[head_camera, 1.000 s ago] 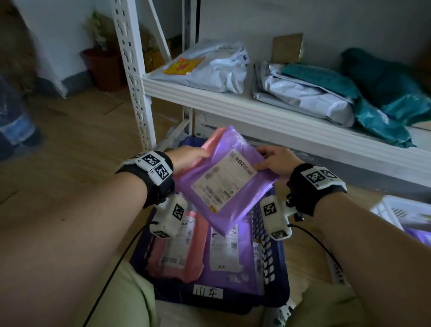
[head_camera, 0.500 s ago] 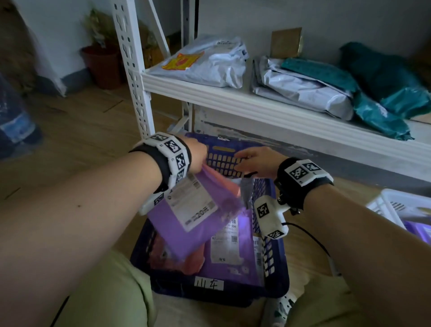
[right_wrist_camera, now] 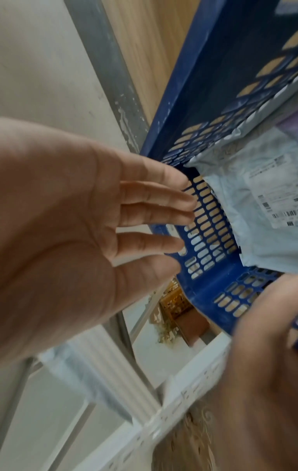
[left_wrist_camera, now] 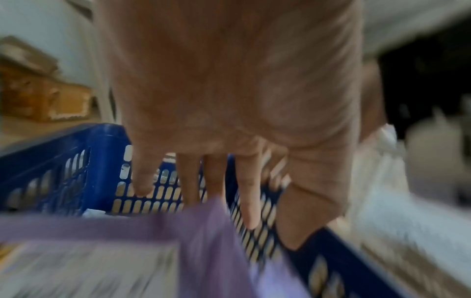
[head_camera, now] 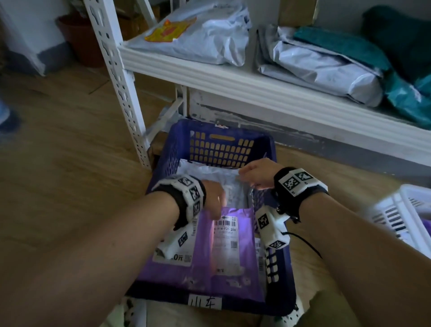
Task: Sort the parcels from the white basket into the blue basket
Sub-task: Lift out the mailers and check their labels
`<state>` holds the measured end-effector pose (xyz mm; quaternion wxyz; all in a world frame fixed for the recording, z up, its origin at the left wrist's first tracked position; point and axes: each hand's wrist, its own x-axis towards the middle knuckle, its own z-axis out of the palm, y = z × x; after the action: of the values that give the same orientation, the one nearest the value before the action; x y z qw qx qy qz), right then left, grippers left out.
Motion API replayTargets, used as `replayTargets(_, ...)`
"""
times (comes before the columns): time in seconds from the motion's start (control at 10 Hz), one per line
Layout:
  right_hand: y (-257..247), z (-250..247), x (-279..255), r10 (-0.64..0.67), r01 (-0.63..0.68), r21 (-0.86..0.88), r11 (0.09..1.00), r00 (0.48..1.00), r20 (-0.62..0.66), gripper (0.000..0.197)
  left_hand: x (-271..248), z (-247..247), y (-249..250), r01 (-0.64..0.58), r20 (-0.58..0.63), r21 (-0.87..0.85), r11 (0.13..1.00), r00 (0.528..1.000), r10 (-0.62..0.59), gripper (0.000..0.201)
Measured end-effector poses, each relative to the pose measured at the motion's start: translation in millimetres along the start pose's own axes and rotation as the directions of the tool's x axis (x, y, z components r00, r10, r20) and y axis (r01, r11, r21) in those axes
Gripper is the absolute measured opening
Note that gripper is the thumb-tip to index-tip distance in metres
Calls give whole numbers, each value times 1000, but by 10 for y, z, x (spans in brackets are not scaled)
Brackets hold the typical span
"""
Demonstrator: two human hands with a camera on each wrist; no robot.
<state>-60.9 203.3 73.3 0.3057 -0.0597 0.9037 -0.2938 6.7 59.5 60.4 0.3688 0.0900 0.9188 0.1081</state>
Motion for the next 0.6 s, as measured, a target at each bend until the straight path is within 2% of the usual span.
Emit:
replayTargets(0.1, 31, -54, 334, 56, -56, 5, 998, 998, -40, 29, 167, -492, -120, -1, -106, -147, 989, 994, -14, 34)
replayTargets(0.2, -44, -94, 711, 48, -49, -82, 995, 999, -19, 35, 472, -863, -315, 36, -280, -166, 985, 957, -82, 19)
replayTargets(0.3, -160, -80, 1127, 57, -58, -115, 992, 998, -12, 33, 837, -1004, -509, 136, -320, -155, 978, 930, -180, 20)
replayTargets(0.4, -79, 75, 1768, 4, 38, -570, 820, 997, 73, 37, 1467, -839, -813, 201, -234, -137, 970, 945, -228, 23)
replayTargets(0.5, 65, 297, 2153, 63, 11, -539, 842, 991, 119, 38, 1900, -646, -993, 232, -156, -92, 968, 957, -244, 24)
replayTargets(0.6, 228, 517, 2547, 89, 6, -550, 835, 985, 147, 45, 2161, -448, -1159, 233, -147, -79, 969, 959, -243, 32)
